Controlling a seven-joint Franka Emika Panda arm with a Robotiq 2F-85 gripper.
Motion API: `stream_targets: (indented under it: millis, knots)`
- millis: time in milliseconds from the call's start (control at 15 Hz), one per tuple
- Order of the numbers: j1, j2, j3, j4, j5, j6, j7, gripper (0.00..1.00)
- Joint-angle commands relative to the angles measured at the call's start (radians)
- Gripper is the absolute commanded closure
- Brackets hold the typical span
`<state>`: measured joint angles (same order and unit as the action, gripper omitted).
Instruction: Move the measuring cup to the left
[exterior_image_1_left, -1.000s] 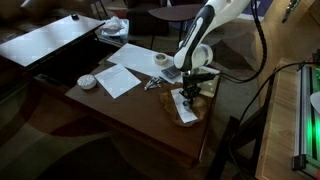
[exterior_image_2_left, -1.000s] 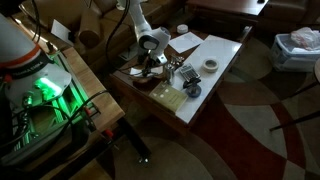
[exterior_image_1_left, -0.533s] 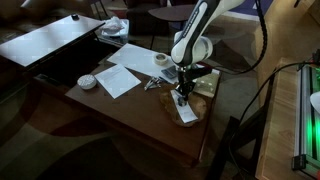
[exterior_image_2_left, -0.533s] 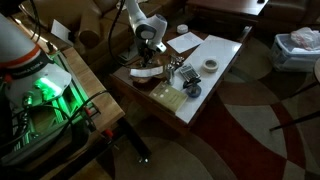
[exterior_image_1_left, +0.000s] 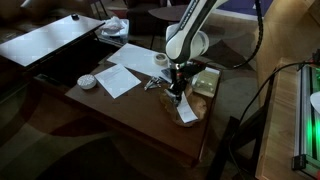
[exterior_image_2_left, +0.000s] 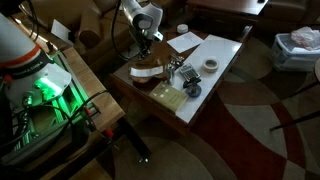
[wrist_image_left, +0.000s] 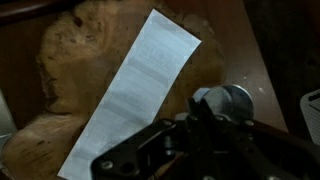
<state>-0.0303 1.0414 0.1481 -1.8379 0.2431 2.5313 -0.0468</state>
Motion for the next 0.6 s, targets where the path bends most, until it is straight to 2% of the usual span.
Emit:
stream_targets:
  millis: [0,67,200,533]
  knots:
    - [-0.006,0.003,0.002,0.004,-0.007,-0.002,0.005,0.95]
    - [-0.007,0.003,0.002,0.004,-0.007,-0.002,0.005,0.99]
    - [0.016,0.055,0.006,0.108,-0.050,-0.048,-0.035,0.99]
    - [0.099,0.174,0.006,0.398,-0.168,-0.293,-0.087,0.99]
